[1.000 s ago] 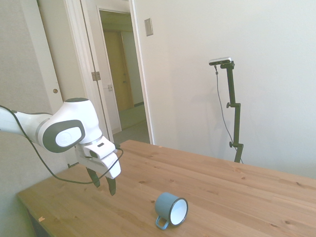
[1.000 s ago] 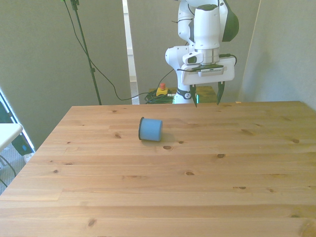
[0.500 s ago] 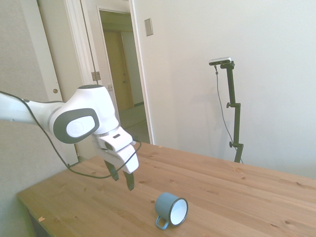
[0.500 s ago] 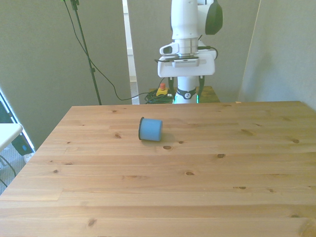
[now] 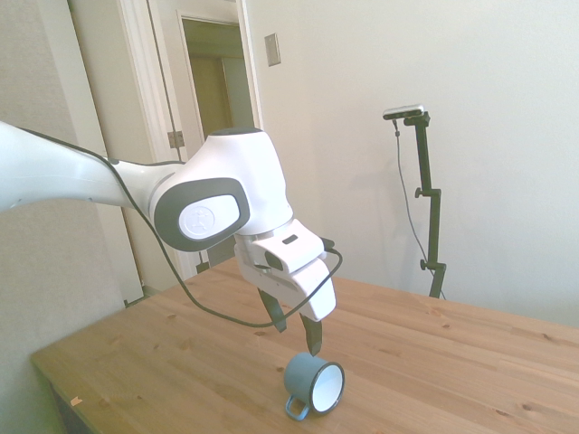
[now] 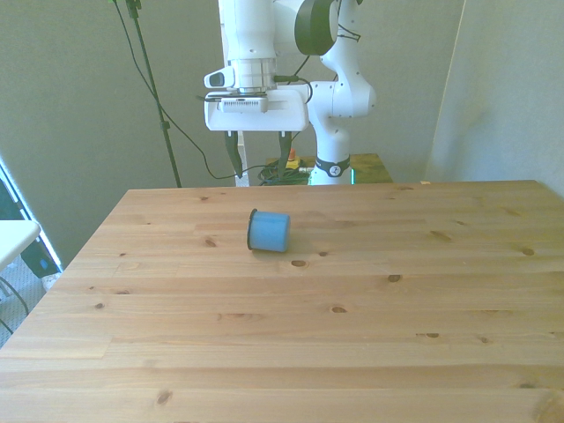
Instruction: Flip the mug upright
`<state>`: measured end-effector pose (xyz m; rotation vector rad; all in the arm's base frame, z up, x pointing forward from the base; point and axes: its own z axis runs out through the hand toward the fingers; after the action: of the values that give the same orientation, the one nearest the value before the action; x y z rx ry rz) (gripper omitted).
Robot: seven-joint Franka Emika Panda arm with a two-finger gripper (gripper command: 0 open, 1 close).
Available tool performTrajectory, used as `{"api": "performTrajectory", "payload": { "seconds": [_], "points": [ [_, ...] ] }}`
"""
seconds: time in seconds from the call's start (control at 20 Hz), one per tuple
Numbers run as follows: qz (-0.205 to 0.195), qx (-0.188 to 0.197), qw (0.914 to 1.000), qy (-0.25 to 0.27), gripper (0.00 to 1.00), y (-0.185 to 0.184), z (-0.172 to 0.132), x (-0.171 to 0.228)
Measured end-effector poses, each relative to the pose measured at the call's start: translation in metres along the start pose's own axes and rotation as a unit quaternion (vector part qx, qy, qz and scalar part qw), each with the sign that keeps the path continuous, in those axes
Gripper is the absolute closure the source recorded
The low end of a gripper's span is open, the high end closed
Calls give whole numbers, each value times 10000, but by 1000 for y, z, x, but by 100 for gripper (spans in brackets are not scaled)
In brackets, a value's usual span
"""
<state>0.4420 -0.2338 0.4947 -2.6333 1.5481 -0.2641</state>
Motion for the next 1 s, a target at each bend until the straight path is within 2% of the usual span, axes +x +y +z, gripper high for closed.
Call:
{"api": "performTrajectory", "payload": {
  "seconds": [0.15, 0.45, 0.85, 1.0],
  "points": [
    [8, 40, 9999, -136, 0, 16, 6, 29],
    [-65, 396, 9951, -908, 0, 21, 38, 65],
    [-252, 755, 9806, -1794, 0, 6, 81, 61],
    [-360, 821, 9794, -1811, 0, 2, 82, 58]
  ]
}}
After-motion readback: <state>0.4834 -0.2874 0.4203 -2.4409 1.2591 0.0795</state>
